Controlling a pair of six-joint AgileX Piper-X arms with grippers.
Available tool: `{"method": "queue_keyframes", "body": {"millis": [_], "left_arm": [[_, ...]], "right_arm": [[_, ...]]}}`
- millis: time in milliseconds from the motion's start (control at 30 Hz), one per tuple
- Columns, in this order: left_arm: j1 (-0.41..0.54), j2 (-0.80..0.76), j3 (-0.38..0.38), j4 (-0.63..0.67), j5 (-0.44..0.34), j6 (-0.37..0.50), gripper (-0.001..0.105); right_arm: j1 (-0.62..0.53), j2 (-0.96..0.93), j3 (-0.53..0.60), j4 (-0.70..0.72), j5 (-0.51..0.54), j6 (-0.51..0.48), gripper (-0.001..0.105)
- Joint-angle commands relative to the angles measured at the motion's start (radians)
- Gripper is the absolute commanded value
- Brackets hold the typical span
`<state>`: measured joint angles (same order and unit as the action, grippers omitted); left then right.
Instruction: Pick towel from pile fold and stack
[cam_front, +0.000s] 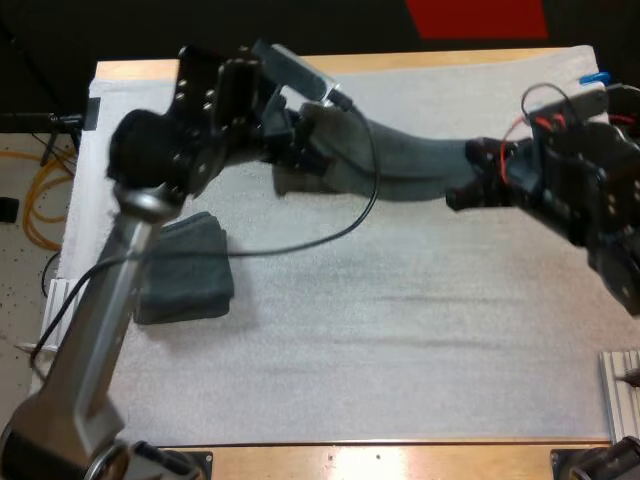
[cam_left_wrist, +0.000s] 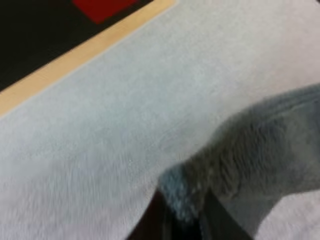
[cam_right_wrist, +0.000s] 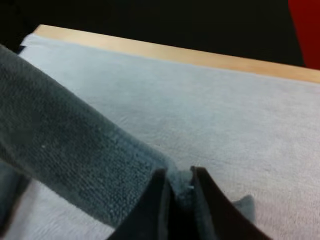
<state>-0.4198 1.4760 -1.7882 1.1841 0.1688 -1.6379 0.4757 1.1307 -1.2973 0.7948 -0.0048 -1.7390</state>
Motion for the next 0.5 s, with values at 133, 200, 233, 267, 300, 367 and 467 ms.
{"method": "queue_keyframes", "body": {"millis": [133,200,233,267,300,367,467], "left_arm": [[-0.019,-0.138,0.084,0.082,0.068,0.003,0.0],[-0.039,-0.193,0.137,0.082,0.072,-0.009,0.0],[-0.058,-0.235,0.183,0.082,0.071,-0.02,0.0],[-0.079,-0.274,0.226,0.082,0.071,-0.033,0.0],[-0.095,-0.3,0.255,0.082,0.071,-0.041,0.0],[-0.148,-0.383,0.35,0.082,0.068,-0.08,0.0],[-0.207,-0.48,0.455,0.07,0.066,-0.156,0.0]], "right_arm": [[0.079,-0.109,-0.004,0.128,0.018,0.049,0.0],[0.111,-0.145,-0.004,0.175,0.026,0.071,0.0],[0.133,-0.167,-0.004,0.204,0.026,0.086,0.0],[0.151,-0.184,-0.004,0.228,0.026,0.098,0.0],[0.164,-0.197,-0.004,0.247,0.028,0.108,0.0],[0.204,-0.225,-0.004,0.318,0.028,0.149,0.0],[0.259,-0.245,-0.004,0.45,0.023,0.205,0.0]]}}
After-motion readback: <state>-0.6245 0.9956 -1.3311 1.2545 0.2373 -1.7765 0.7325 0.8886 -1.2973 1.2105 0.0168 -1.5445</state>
